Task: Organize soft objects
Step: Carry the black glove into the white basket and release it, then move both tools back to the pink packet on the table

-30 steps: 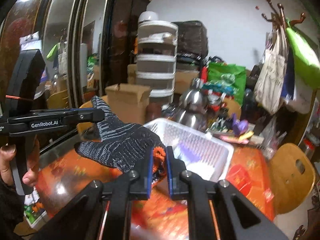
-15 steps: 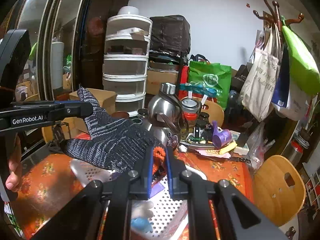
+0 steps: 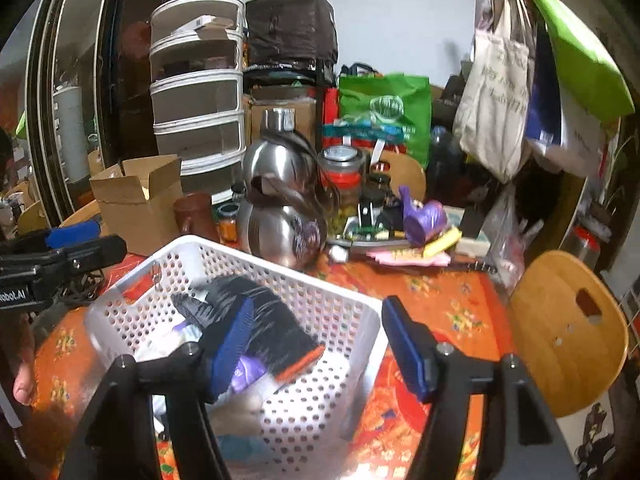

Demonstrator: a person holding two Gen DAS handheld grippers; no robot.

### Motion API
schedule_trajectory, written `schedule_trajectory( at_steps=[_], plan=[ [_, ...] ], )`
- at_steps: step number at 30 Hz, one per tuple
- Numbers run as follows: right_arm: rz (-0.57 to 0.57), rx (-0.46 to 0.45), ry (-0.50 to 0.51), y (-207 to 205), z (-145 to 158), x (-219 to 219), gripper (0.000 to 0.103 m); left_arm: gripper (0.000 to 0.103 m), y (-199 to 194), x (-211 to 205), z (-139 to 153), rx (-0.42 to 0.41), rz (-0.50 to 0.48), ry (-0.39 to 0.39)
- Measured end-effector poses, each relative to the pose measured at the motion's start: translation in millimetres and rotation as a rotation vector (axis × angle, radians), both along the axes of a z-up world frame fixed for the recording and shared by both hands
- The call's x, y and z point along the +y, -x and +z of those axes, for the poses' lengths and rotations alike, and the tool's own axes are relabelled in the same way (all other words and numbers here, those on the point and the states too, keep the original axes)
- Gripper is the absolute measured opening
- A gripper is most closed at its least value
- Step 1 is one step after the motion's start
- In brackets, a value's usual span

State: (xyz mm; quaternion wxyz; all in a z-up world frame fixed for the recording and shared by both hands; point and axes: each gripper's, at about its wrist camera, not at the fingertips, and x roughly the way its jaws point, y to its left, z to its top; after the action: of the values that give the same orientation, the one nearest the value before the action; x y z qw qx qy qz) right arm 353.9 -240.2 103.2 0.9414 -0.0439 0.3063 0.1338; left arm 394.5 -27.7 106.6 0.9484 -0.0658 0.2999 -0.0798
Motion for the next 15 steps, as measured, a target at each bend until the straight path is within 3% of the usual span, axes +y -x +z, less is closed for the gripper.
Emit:
schedule_trajectory(
  at_steps=[9, 15],
  plan=[
    [-0.017, 0.043, -0.055, 34, -10, -17, 0.068, 0.084, 23, 5, -33, 0.040, -0.028, -0.003],
    [-0.012, 0.074, -0.092, 73, -22, -22, 0.068, 0.084, 62, 23, -43, 0.046, 0.001, -0.003]
  ],
)
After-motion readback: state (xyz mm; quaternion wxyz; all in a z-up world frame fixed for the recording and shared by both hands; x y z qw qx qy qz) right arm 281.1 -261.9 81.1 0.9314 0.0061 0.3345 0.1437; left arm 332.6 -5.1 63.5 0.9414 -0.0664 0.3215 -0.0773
